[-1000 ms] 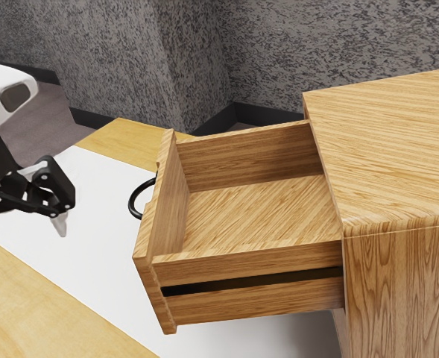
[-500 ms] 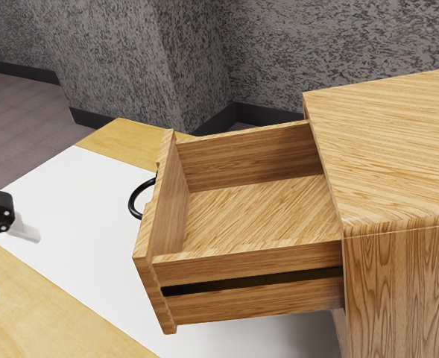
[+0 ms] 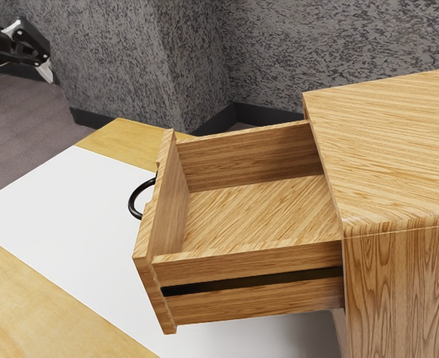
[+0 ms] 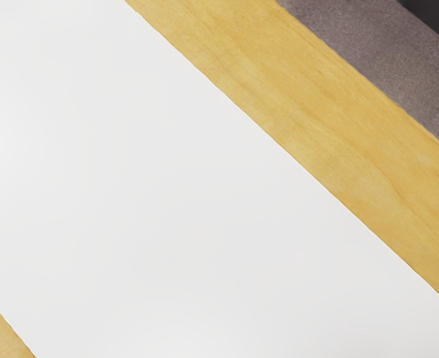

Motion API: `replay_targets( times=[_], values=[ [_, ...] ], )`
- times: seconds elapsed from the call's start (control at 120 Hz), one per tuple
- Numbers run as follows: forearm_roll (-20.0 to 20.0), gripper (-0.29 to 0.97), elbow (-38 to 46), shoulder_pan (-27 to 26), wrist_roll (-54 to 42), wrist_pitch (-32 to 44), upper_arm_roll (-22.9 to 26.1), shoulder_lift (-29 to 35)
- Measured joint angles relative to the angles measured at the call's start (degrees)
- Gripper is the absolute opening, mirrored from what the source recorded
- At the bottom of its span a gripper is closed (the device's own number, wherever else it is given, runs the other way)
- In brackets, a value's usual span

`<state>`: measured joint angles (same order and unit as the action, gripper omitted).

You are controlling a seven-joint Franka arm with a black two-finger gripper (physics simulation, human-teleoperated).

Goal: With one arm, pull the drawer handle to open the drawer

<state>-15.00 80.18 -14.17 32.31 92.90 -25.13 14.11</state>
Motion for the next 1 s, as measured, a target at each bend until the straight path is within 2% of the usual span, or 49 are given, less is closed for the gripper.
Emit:
replay_targets(
  times=[0.1, 0.283, 0.442, 1.0],
  values=[
    [0.20, 0.68, -1.69, 1.67, -5.44, 1.29, -1.47, -5.99],
    [2.87, 0.68, 0.89, 1.17, -13.13, -2.24, -1.25, -8.77],
    [3.52, 0.68, 1.74, 1.84, -17.96, -3.97, -1.24, -12.68],
    [4.73, 0.68, 1.93, -2.04, -27.71, -5.30, -1.59, -13.42]
  ],
)
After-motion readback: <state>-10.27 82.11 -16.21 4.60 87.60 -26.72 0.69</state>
